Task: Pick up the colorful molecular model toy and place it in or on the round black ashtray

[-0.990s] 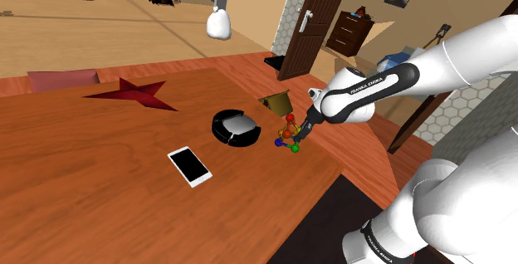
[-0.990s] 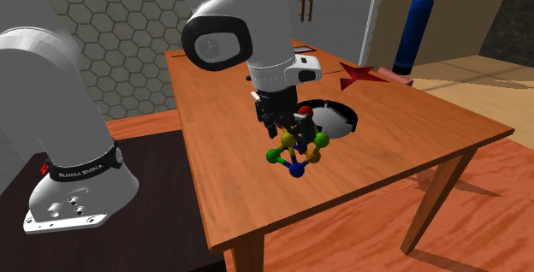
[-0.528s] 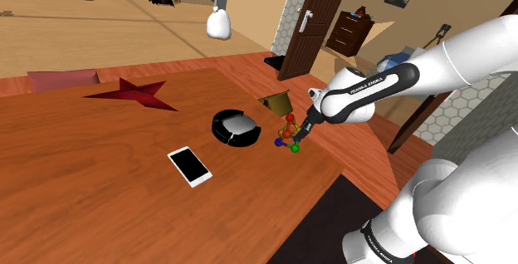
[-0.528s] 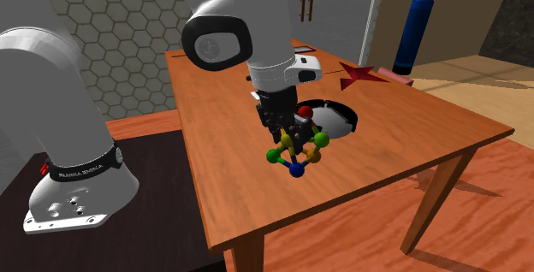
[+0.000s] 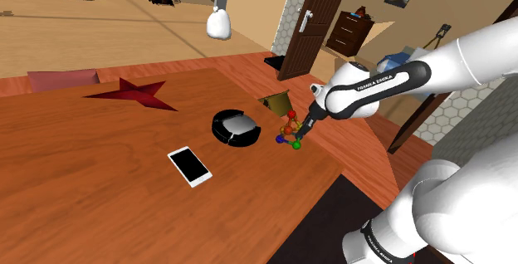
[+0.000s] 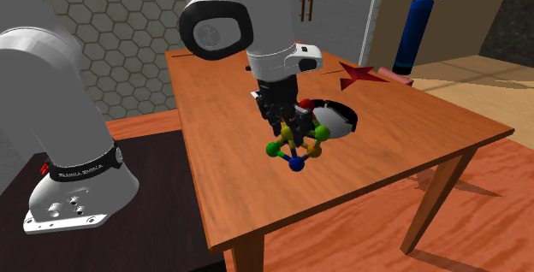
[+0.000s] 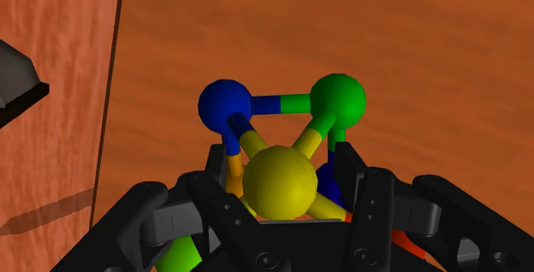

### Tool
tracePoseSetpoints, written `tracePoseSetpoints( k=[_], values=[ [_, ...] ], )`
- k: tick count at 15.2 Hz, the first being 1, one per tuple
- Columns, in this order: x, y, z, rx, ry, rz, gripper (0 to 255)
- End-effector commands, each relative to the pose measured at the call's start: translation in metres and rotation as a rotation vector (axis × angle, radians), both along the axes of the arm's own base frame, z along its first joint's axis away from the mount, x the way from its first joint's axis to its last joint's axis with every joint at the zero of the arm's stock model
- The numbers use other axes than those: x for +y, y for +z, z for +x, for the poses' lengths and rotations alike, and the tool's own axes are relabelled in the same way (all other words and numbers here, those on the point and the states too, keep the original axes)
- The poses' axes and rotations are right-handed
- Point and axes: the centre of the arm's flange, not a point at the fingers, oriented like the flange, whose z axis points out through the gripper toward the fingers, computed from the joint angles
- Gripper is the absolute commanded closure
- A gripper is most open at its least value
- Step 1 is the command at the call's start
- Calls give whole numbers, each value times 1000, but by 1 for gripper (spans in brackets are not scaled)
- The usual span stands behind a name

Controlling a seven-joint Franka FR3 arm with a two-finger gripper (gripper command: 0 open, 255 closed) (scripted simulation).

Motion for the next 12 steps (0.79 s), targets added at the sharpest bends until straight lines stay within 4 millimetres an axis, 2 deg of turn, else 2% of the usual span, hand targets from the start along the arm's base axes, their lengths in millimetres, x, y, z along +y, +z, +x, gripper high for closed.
tracePoseSetpoints(
  k=[1, 12],
  values=[
    [-1, 12, 0, 0, 0, -1, 255],
    [-1, 70, 0, 0, 0, -1, 255]
  ],
)
